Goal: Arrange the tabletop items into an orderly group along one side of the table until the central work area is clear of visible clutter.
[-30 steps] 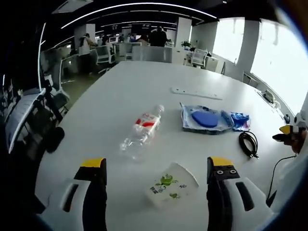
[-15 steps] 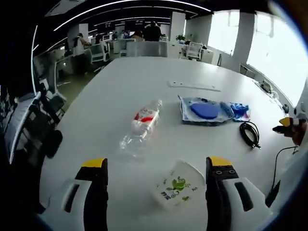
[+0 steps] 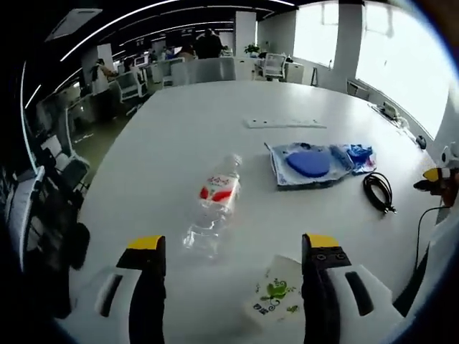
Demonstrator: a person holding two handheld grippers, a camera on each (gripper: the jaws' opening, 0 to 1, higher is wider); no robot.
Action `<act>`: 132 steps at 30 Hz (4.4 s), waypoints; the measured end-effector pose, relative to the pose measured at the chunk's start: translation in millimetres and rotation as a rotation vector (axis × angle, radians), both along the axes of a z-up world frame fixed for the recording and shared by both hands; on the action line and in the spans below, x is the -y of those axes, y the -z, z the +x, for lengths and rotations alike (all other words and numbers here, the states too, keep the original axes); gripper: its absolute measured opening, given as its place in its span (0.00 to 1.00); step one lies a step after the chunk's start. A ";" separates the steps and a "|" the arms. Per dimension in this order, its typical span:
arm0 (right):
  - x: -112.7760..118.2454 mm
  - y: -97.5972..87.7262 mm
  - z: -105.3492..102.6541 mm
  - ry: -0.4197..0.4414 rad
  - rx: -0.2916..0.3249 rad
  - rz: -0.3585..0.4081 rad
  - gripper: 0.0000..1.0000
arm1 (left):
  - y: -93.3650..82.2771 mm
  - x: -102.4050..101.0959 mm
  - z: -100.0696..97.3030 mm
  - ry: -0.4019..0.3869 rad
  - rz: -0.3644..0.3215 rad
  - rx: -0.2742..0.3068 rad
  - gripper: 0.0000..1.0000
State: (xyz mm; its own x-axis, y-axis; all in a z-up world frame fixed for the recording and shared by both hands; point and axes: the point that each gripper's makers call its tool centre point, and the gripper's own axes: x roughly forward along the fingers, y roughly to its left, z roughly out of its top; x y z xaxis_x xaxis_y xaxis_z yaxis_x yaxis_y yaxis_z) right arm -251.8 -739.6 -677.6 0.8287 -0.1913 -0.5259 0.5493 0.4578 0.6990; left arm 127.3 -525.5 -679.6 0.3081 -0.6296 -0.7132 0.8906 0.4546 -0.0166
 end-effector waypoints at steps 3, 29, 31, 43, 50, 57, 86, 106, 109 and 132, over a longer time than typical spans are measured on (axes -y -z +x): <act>-0.2 1.0 -2.4 0.007 -0.006 0.005 0.48 | 0.5 6.5 6.2 0.000 -0.002 -0.009 0.75; -6.5 11.8 2.1 -0.009 -0.037 0.054 0.43 | 32.9 67.0 40.6 0.209 0.131 -0.140 0.69; -7.5 13.4 2.7 -0.010 -0.042 0.059 0.43 | 40.1 68.8 42.0 0.214 0.149 -0.169 0.68; -15.6 17.6 10.3 -0.020 -0.047 0.091 0.40 | 68.4 74.1 41.4 0.263 0.256 -0.192 0.67; -25.2 14.7 17.7 -0.025 -0.022 0.125 0.39 | 87.7 73.7 42.5 0.242 0.293 -0.198 0.64; -26.5 15.4 19.3 -0.033 -0.030 0.123 0.38 | 93.4 66.2 44.4 0.252 0.347 -0.141 0.49; -31.2 11.6 24.5 -0.045 0.009 0.138 0.32 | 8.5 74.7 30.3 0.230 0.079 0.026 0.37; -35.5 -20.2 45.2 -0.084 0.107 0.080 0.32 | -108.3 104.9 -43.9 0.015 -0.341 0.190 0.38; -30.9 -26.2 46.7 -0.098 0.092 0.022 0.33 | -120.8 100.3 -56.2 -0.072 -0.419 0.165 0.39; -70.4 -169.6 177.2 -0.438 0.392 -0.214 0.47 | -146.6 91.0 -133.5 -0.021 -0.465 0.176 0.39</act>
